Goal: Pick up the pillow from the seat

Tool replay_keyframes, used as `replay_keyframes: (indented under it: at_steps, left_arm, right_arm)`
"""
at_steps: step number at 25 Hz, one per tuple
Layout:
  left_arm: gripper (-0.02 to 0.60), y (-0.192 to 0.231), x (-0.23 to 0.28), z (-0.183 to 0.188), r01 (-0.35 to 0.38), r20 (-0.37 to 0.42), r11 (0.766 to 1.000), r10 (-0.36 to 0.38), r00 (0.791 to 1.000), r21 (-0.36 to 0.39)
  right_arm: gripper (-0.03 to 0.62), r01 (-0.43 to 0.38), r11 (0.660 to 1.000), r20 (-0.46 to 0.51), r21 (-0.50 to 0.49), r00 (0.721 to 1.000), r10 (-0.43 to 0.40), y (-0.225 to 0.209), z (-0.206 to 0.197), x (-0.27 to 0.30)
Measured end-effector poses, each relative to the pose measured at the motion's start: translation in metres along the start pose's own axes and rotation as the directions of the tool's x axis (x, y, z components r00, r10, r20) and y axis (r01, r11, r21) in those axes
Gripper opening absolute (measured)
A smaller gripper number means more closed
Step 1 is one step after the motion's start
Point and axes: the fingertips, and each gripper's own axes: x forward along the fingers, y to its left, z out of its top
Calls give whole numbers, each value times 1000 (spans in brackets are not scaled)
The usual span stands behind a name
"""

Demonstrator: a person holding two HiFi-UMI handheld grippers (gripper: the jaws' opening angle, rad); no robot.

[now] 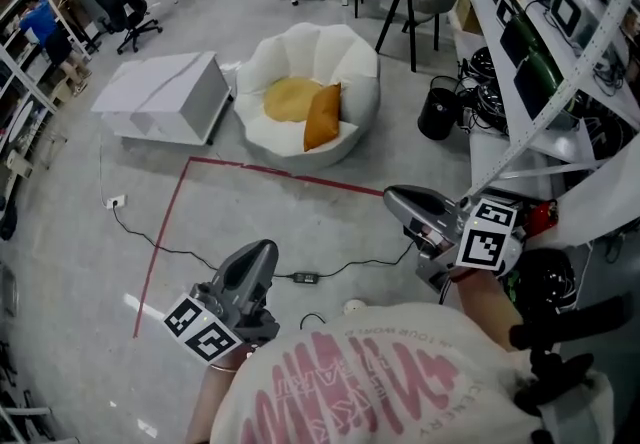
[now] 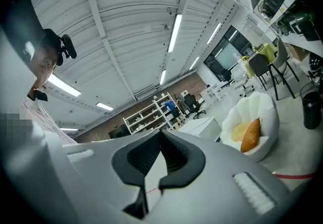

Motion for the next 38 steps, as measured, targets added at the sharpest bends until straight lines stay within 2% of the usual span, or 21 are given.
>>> replay_keyframes:
  at_steps: [7,17,23,26,28,32,38]
  left_arm:
    - [11,9,49,1,6,20,1000,-6,1000,21]
    - [11,22,74,7,-17,37,999,16,999,50]
    - [11,33,64,22,-76,114,997,78,990,-29]
    - [11,41,61,17,-112,77,994,112,991,1]
    - [11,49,64,14,-114,62,994,114,992,-4]
    - [11,58,85,12,-72,44,997,73,996,-28]
    - [11,74,120,19,-20,-7,999,20,1000,42]
  right_arm:
    - [6,-8,1000,-29,-20,1000,7,-43,24,4]
    - [6,-22,999,-31,-36,999,21,-68,39,12]
    - [6,-20,1000,-21,4,1000,20,-73,41,18]
    - [6,-23,1000,-26,10,999,24,-74,37,22]
    - [6,-15,1000,-34,4,999,15,-77,34,23]
    - [6,28,999,-30,22,999,-27,-95,33,20]
    - [6,66,998,11,20,998,-66,-123,54,30]
